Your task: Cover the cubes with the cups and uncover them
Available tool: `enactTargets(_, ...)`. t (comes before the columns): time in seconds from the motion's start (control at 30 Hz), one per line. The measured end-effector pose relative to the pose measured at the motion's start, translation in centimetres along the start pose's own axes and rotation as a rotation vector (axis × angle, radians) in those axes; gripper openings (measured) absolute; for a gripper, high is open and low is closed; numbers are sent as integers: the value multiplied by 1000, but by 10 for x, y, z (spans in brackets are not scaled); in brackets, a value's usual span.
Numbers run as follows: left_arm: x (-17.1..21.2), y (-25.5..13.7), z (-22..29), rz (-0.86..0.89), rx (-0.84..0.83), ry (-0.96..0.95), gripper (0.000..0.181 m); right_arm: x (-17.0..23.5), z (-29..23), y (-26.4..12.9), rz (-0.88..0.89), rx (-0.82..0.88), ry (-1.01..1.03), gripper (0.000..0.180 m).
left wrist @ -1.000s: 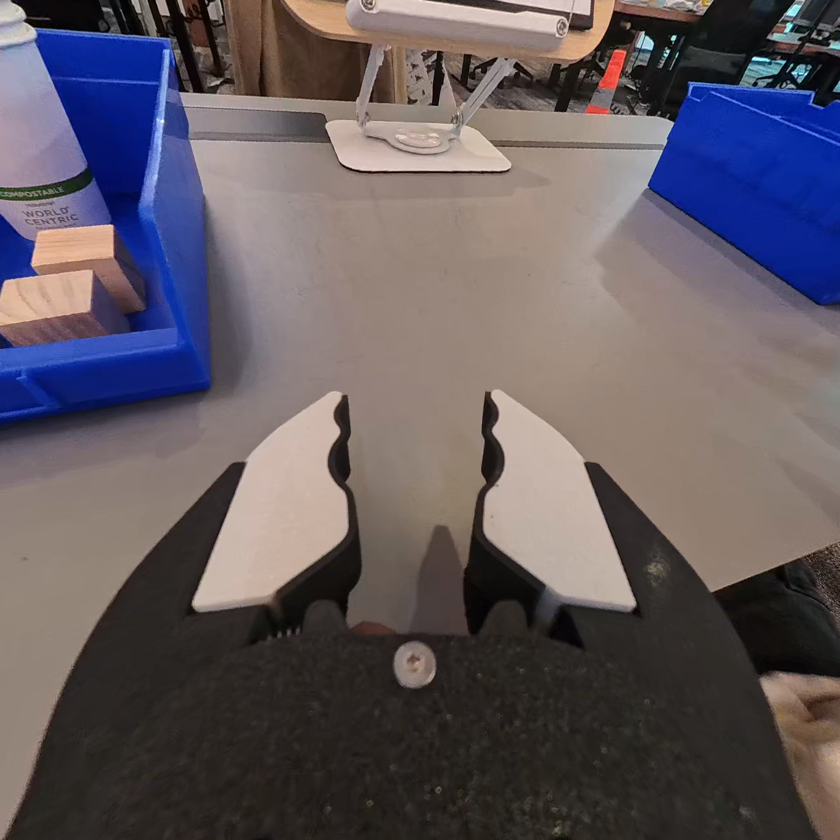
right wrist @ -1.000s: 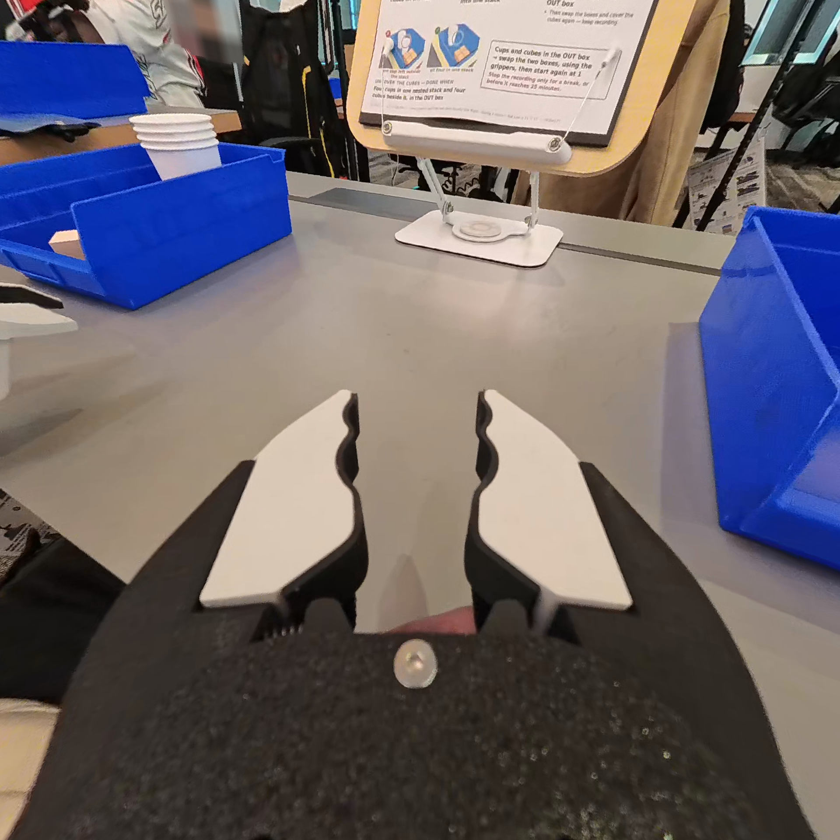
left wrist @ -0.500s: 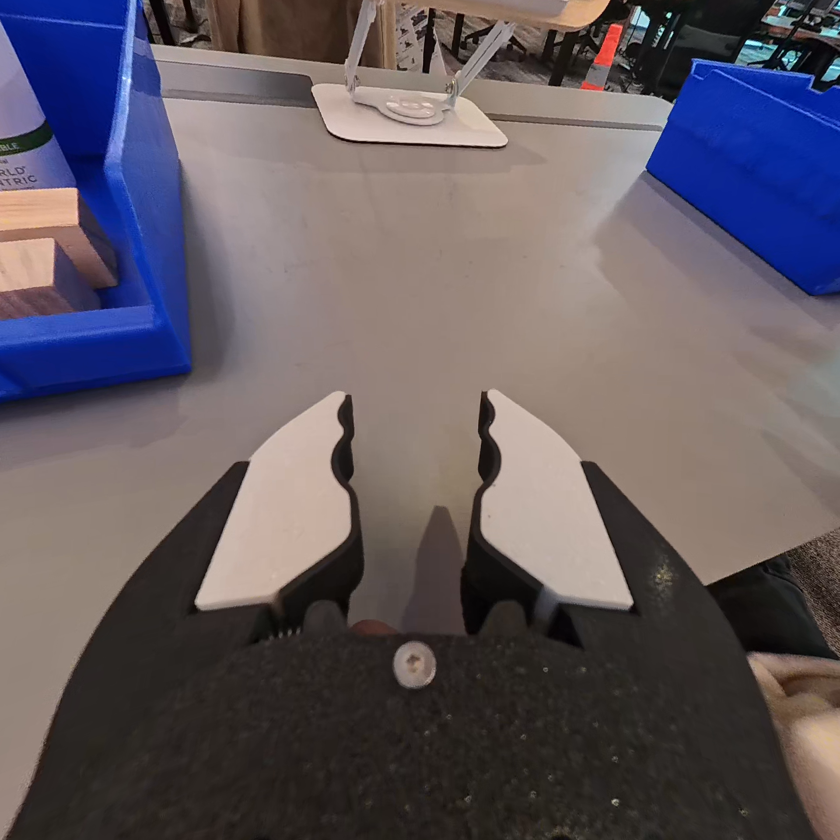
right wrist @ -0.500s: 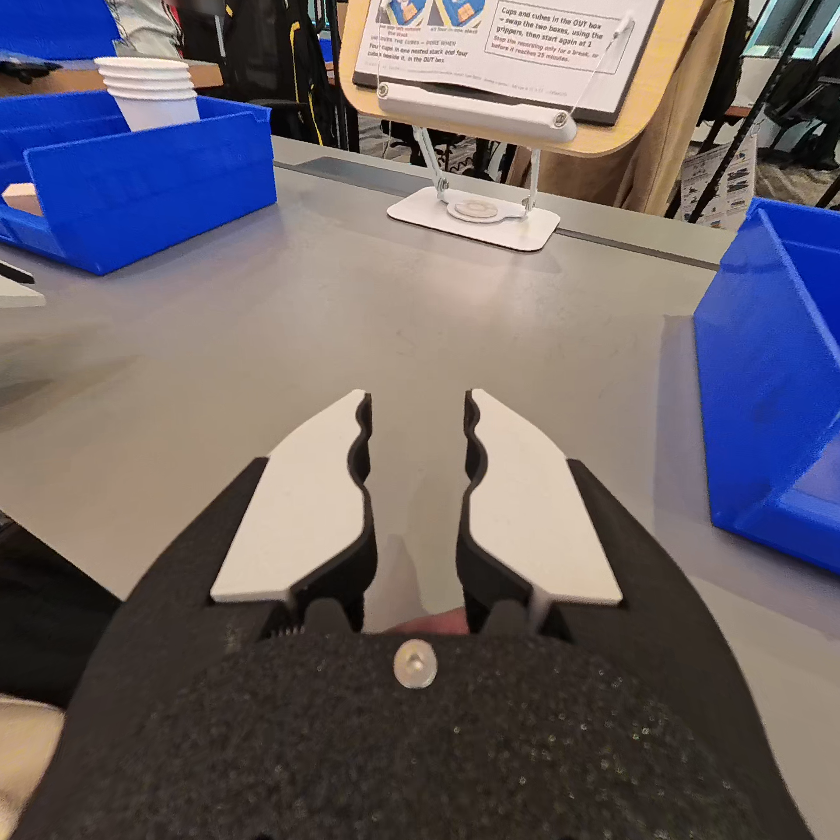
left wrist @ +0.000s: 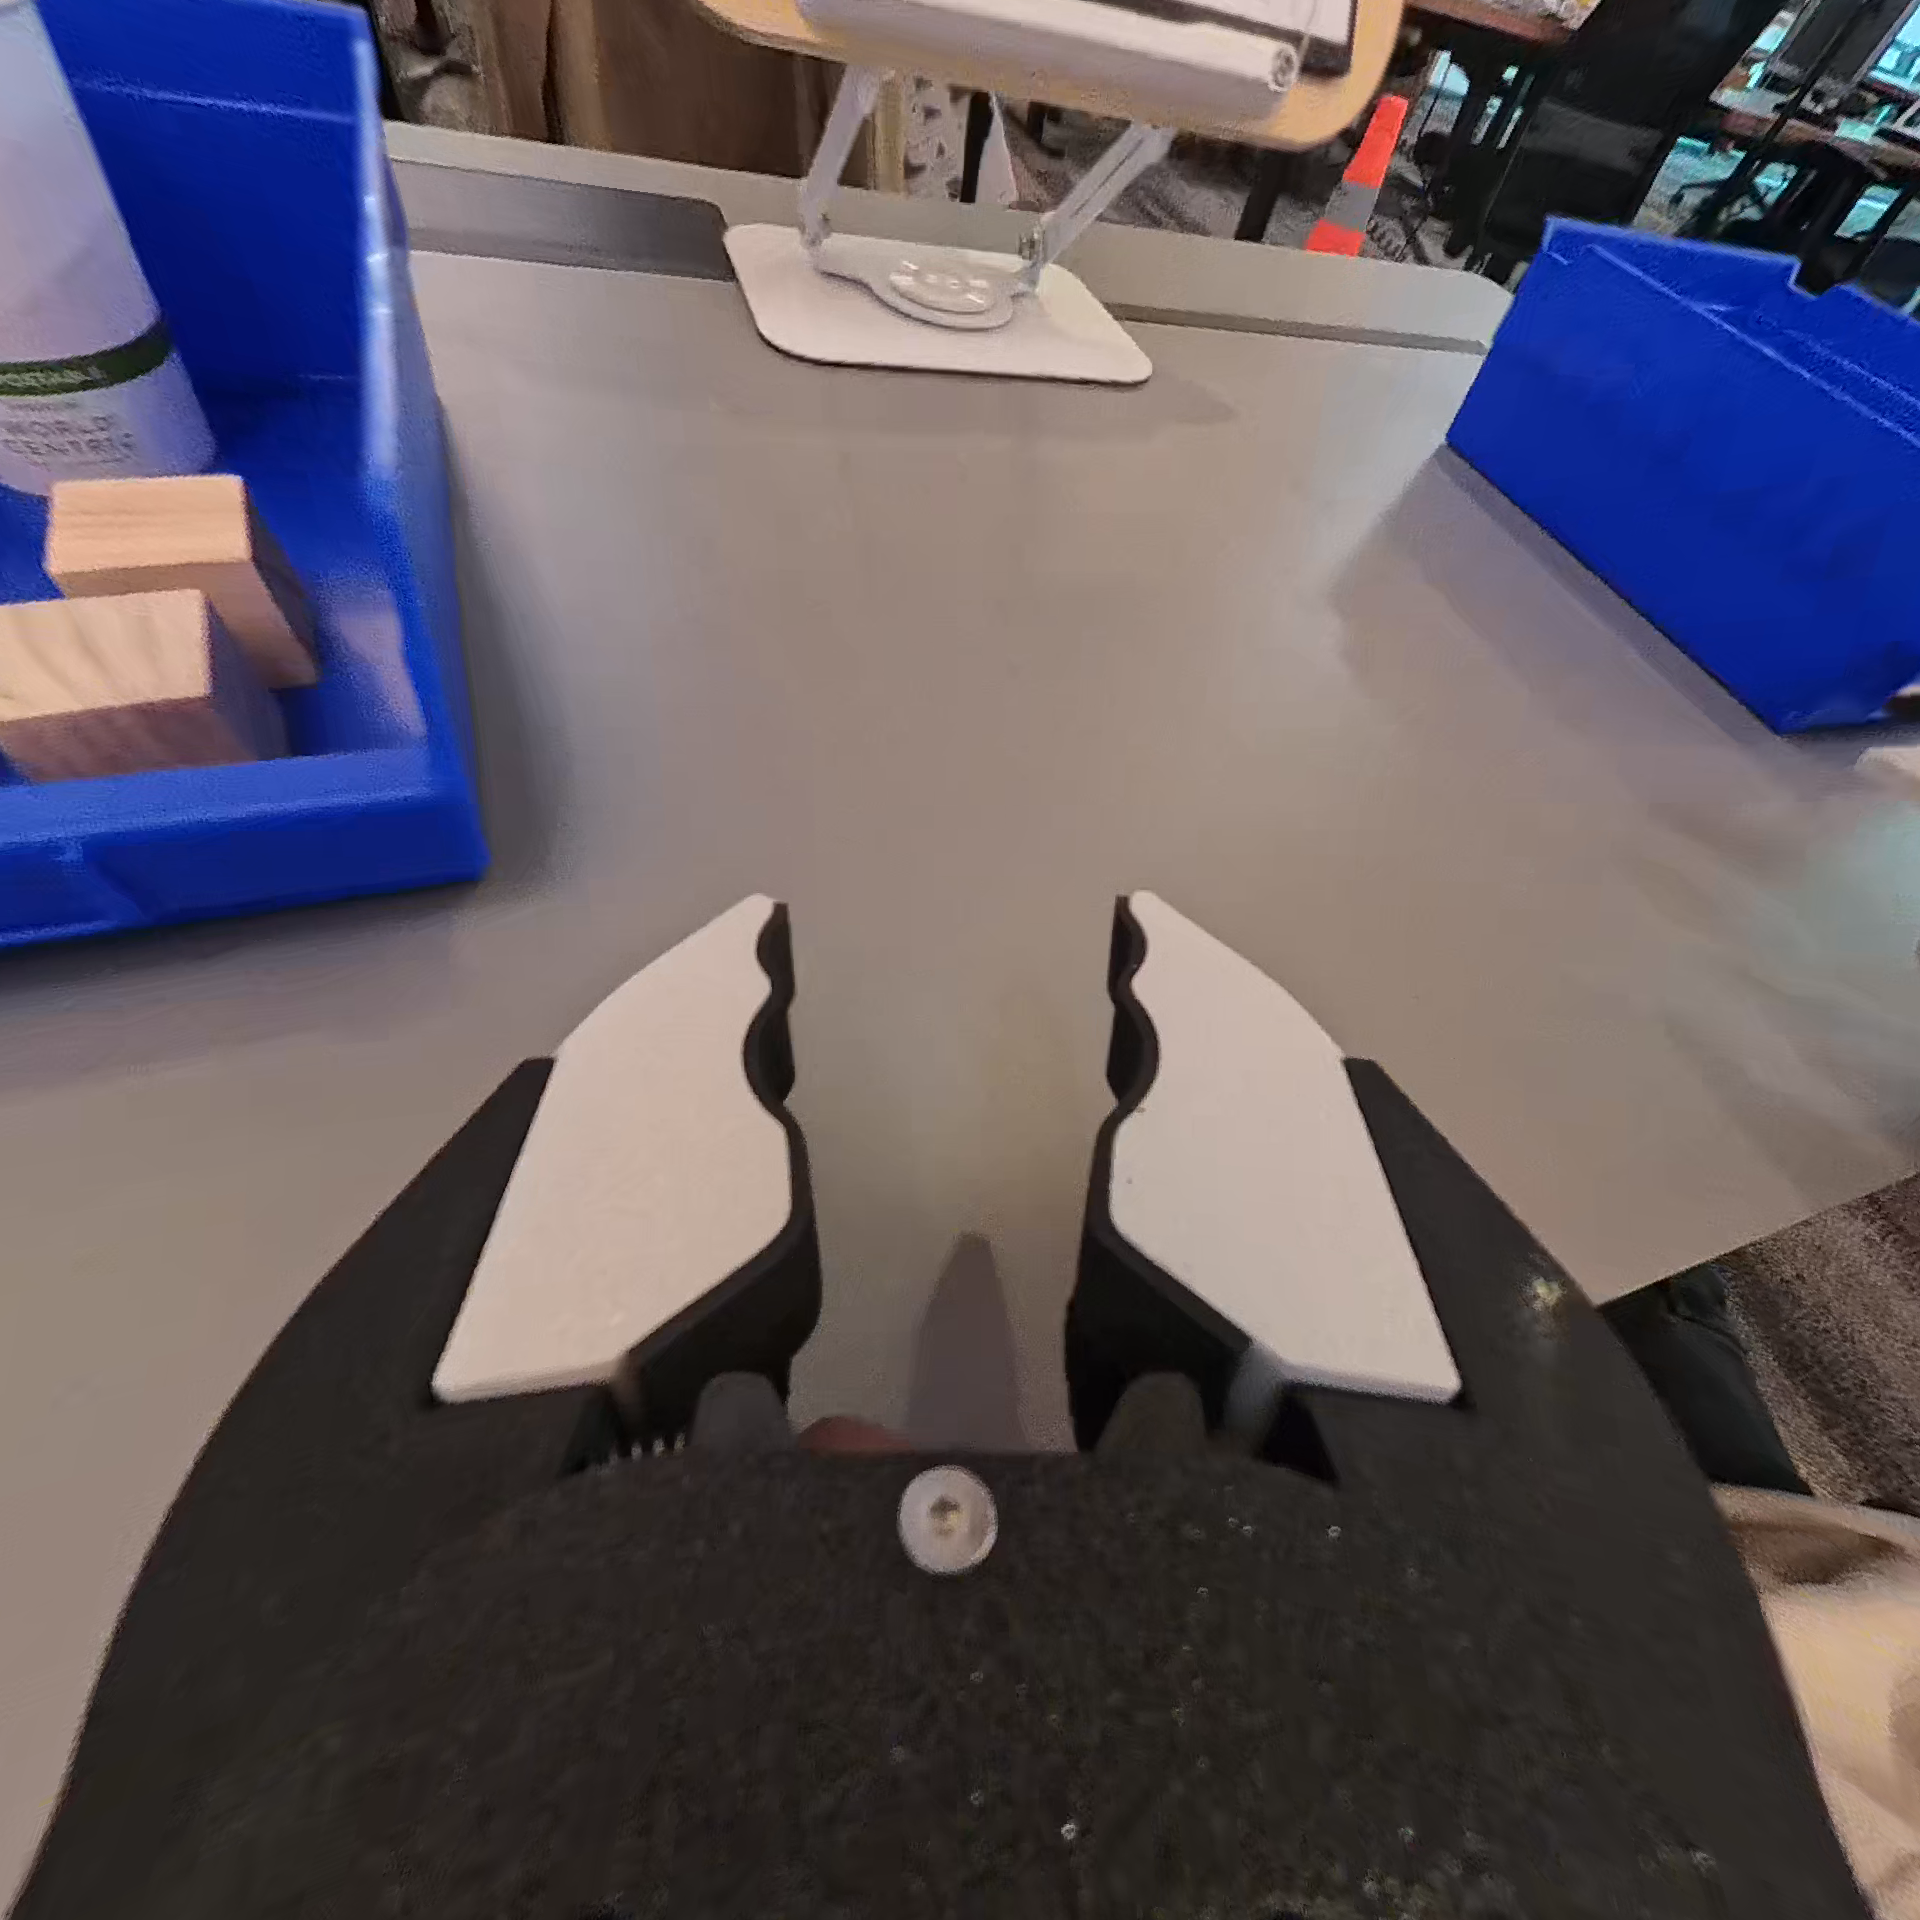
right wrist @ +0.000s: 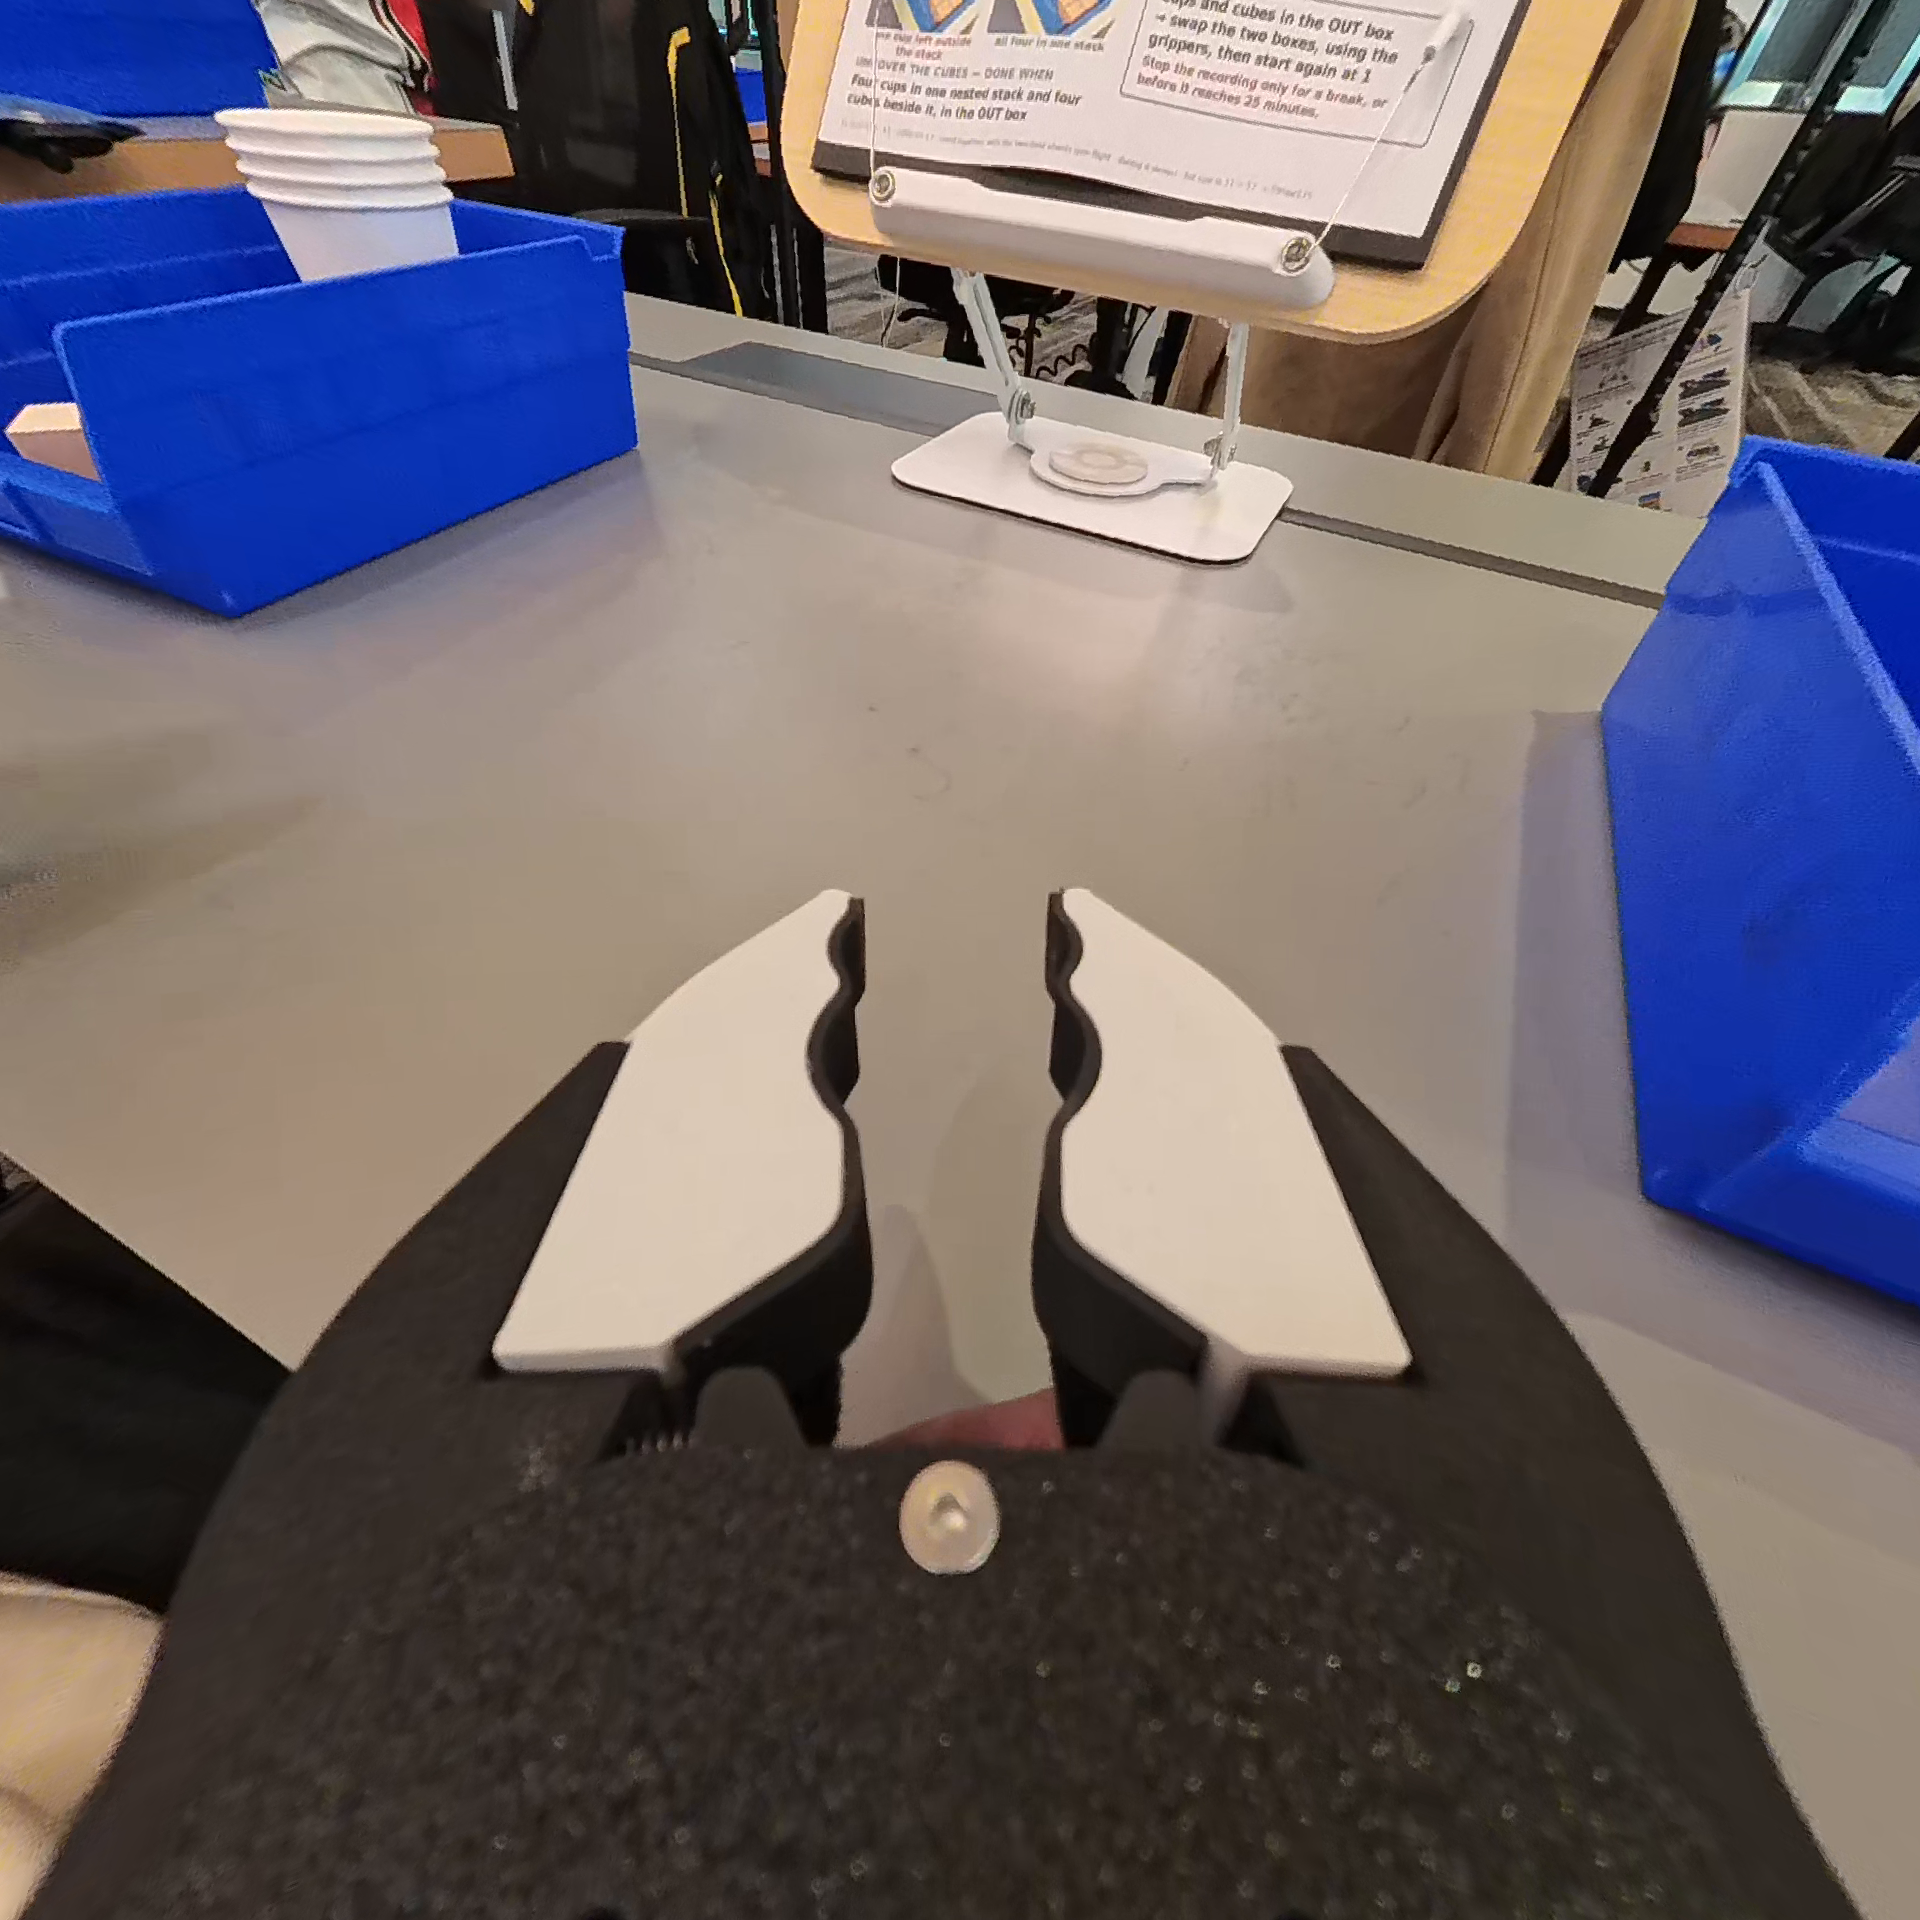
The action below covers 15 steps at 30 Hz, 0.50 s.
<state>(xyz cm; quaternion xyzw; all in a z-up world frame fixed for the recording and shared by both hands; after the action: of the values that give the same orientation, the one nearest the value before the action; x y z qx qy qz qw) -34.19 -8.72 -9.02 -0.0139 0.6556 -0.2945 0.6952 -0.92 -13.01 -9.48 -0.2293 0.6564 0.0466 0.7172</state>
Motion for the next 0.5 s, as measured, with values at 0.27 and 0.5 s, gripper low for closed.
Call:
enactTargets(0.27,-46,-12,-61,-35,-161,45,58,-2,2,-3,10,-5,17,31)
enactTargets(0.5,-96,32,-127,-489,-293,126,62,-2,-1,-2,5,-25,26,30)
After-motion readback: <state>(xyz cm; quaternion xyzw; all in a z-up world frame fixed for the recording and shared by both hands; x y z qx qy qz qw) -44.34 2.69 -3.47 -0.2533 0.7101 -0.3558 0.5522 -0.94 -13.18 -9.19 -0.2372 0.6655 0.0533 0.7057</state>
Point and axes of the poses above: each gripper's, where its closed fingertips meet, y out along the fingers, x out of its underside, z = x × y across the jaws, the point moved 8 cm from there along -y, back along the fingers, and after that the axes turned 5 degrees about -x, right-handed, at the moved point
